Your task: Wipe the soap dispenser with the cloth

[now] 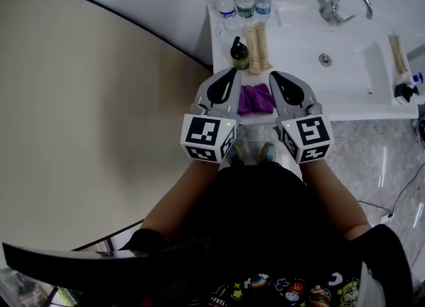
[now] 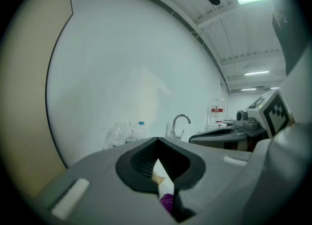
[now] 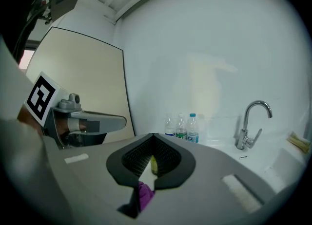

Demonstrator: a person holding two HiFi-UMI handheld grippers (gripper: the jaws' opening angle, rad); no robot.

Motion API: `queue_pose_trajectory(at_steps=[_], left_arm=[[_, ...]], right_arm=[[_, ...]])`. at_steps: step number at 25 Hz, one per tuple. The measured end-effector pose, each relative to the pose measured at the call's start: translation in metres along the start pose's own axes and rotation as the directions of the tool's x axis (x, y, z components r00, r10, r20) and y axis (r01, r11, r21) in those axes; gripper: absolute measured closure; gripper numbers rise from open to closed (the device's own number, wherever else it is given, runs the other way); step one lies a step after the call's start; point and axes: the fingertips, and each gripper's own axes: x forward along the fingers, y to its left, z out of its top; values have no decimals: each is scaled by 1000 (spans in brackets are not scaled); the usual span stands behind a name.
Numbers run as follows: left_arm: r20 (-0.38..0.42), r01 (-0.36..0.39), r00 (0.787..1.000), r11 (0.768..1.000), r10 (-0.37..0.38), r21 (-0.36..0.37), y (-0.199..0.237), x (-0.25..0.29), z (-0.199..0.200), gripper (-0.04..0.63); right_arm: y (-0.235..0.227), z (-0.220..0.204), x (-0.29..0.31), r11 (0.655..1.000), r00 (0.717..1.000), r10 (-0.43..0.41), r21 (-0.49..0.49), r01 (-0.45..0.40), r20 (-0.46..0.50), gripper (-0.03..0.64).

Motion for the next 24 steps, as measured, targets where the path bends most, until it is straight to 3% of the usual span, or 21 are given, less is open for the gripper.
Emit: queue_pose_trajectory(at_steps=[14, 24], left_arm=[[-11, -63, 998, 998, 63, -13, 3, -4, -3, 594], [-24, -51, 998, 998, 50, -45, -13, -12, 4, 594]], right_arm=[[-1, 1, 3, 999, 999, 45, -13, -45, -25, 594], [19, 2, -12, 997, 996, 74, -21, -75, -46, 592]])
